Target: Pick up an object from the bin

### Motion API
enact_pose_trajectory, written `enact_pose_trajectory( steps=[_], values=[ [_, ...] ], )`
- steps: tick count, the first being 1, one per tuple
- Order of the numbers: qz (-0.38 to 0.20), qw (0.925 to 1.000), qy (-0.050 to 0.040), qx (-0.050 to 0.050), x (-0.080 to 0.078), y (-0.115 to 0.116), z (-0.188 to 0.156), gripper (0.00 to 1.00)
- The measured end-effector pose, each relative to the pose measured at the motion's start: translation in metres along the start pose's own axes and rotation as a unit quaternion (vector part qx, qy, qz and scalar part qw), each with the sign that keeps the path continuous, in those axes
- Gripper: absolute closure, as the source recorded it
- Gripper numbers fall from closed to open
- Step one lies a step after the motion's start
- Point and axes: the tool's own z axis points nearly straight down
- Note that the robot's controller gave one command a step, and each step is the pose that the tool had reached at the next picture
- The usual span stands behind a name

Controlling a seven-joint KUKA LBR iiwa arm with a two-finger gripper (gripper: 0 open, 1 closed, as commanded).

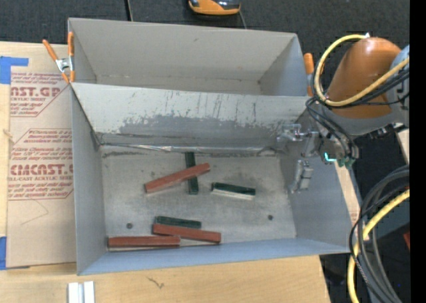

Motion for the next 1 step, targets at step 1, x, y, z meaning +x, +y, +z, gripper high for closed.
enact_pose_trajectory(
  steps=[1],
  values=[
    [-0.001, 1.0, -0.0036, 0.001, -0.0019, 0.0004, -0.0042, 0.0]
  ],
)
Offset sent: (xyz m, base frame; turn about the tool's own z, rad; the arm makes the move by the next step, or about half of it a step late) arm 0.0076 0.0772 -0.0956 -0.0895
